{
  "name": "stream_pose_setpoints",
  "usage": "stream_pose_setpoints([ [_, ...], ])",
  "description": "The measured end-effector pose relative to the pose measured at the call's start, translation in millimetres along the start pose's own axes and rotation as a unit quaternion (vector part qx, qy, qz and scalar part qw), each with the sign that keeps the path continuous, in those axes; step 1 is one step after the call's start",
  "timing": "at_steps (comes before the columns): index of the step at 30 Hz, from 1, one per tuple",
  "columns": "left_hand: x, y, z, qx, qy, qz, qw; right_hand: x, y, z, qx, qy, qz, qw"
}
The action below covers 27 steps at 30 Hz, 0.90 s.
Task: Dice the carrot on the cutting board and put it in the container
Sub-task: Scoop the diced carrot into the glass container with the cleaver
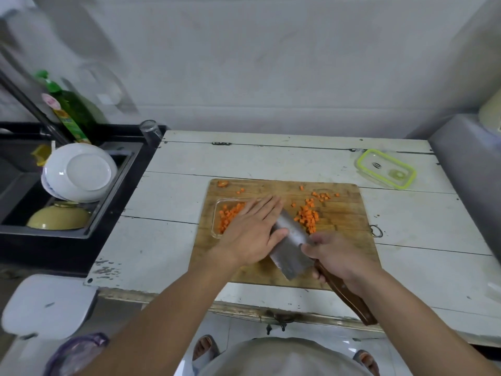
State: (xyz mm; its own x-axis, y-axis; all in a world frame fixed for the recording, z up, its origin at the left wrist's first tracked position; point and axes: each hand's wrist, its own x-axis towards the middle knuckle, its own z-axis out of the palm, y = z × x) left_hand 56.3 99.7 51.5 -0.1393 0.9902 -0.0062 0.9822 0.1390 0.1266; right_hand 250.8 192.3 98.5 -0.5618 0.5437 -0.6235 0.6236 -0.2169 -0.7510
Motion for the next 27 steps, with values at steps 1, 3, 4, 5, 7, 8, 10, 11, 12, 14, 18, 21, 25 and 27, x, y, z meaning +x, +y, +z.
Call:
stream_pose_setpoints([
  [1,-4.1,-2.9,1.3,0.002,0.003,-0.014,1.0,0.3,1.5,-1.0,0.005,-0.001,0.002,1.0],
  [3,-12.5,-9.8,3.5,-0.002,0.003,-0.049,0.999,2.0,5.4,-4.6,0.027,0.009,0.007,1.0],
  [4,-16.6,-13.5,4.5,-0.001,0.002,-0.063,0.998,2.7,6.6,-7.2,0.036,0.017,0.009,0.999],
  [5,-20.0,-17.1,5.4,0.001,0.003,-0.071,0.997,2.4,6.6,-10.2,0.042,0.023,0.008,0.999],
  [7,-26.8,-23.2,4.2,-0.003,0.016,-0.08,0.997,2.3,7.4,-17.6,0.063,0.034,0.01,0.997],
  [8,-30.0,-25.3,3.7,-0.013,0.03,-0.084,0.996,3.3,9.3,-22.2,0.076,0.041,0.012,0.996],
  [10,-35.2,-27.6,4.4,-0.045,0.07,-0.092,0.992,5.5,13.7,-31.4,0.096,0.046,0.012,0.994],
  [11,-37.3,-27.9,4.7,-0.065,0.092,-0.099,0.989,6.2,16.2,-35.2,0.102,0.044,0.013,0.994],
  [12,-38.5,-27.1,4.2,-0.089,0.113,-0.114,0.983,7.1,19.2,-39.7,0.104,0.044,0.015,0.993],
  [14,-37.4,-25.2,2.7,-0.142,0.159,-0.154,0.965,7.4,24.7,-51.6,0.098,0.059,0.013,0.993],
  [18,-17.6,-0.1,-1.6,-0.241,0.203,-0.16,0.935,10.5,42.4,-102.6,0.057,0.177,-0.009,0.982],
  [21,20.9,36.6,-7.5,-0.325,0.148,-0.138,0.924,21.4,54.3,-144.9,0.014,0.238,-0.005,0.971],
  [25,79.0,96.9,-1.5,-0.371,0.056,-0.208,0.903,51.1,55.1,-180.7,-0.01,0.247,0.004,0.969],
  [27,104.8,103.1,11.4,-0.305,0.084,-0.245,0.916,67.7,51.2,-191.7,-0.02,0.226,0.004,0.974],
])
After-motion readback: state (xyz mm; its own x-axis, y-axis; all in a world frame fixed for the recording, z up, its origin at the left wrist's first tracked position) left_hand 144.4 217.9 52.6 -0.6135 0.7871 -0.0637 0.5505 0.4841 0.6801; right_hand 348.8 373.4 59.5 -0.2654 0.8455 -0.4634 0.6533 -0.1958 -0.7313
